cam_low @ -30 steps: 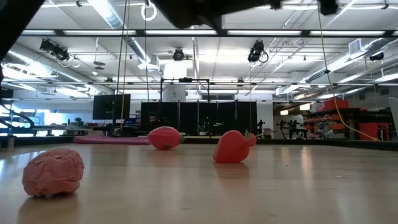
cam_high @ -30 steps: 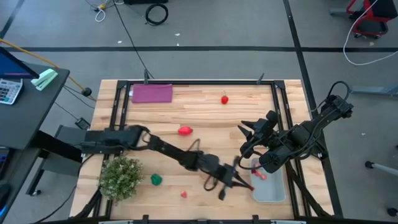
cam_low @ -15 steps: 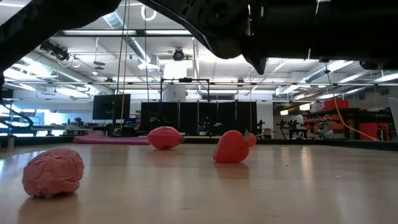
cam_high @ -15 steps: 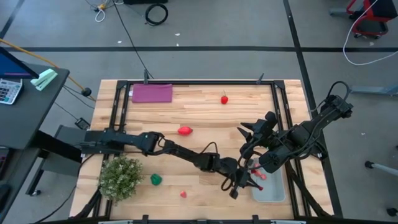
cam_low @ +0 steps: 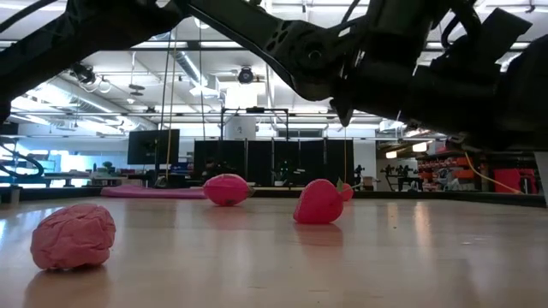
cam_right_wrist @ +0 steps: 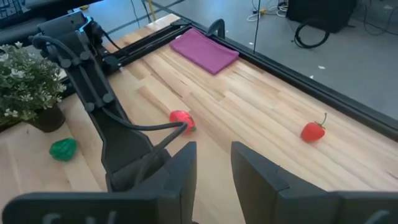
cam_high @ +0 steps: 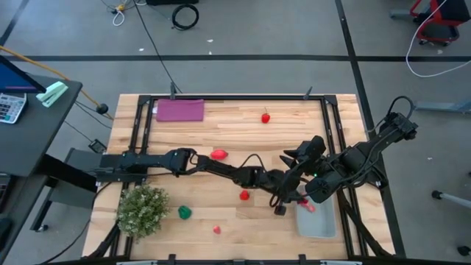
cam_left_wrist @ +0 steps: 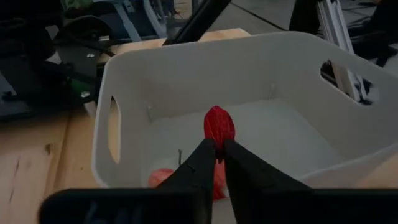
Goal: Pick and placing Produce into tupperware
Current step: Put the red cherry into the gray bin, then adjust the gray bin on the table
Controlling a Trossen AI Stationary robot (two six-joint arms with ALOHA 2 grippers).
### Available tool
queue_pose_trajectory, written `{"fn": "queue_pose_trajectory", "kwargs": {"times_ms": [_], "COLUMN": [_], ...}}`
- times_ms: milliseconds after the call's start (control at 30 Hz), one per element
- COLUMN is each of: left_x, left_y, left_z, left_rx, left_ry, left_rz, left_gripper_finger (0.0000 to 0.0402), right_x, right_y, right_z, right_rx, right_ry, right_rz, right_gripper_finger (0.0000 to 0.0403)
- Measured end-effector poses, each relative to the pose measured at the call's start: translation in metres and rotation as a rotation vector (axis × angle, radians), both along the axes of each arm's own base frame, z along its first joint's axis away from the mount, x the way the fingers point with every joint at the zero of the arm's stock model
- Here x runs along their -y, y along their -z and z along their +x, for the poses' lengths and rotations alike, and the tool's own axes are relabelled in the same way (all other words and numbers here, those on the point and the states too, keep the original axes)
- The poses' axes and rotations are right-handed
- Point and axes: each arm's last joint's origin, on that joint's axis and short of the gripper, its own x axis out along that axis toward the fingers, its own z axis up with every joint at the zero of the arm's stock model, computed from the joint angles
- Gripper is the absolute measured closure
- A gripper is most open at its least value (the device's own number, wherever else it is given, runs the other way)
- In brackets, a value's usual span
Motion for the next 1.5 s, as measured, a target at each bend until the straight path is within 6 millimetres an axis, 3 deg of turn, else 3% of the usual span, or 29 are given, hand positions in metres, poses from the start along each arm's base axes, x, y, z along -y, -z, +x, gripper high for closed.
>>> {"fn": "queue_pose_trajectory", "kwargs": {"times_ms": [300, 533, 867, 1000, 1133, 1300, 1500], "left_x": [0.006, 0.015, 0.048, 0.057, 0.057, 0.049, 0.043], "left_y": [-0.002, -0.018, -0.012, -0.012, -0.016, -0.021, -0.008], "left_z": [-0.001, -0.003, -0.014, -0.016, -0.015, -0.011, -0.013], "left_rx": [0.02, 0.042, -0.034, -0.004, 0.049, 0.094, -0.043], "left_ry": [0.012, 0.03, 0.102, 0.126, 0.086, 0.057, 0.044], "left_rz": [0.009, 0.006, 0.068, 0.119, 0.173, 0.167, 0.18], "left_gripper_finger": [0.028, 0.0261, 0.0299, 0.0334, 0.0391, 0.0395, 0.0397], "right_x": [0.0, 0.0, 0.0, 0.0, 0.0, 0.0, 0.0], "right_y": [0.0, 0.0, 0.0, 0.0, 0.0, 0.0, 0.0], "right_z": [0.0, 0.0, 0.0, 0.0, 0.0, 0.0, 0.0], "right_rx": [-0.001, -0.001, -0.002, -0.001, -0.001, -0.001, -0.001], "right_ry": [0.0, -0.001, -0.001, -0.001, -0.001, -0.001, -0.001], "right_rz": [-0.001, -0.002, -0.002, -0.002, -0.002, -0.002, -0.002], "right_gripper_finger": [0.0296, 0.0296, 0.0296, 0.0295, 0.0296, 0.0295, 0.0295]}}
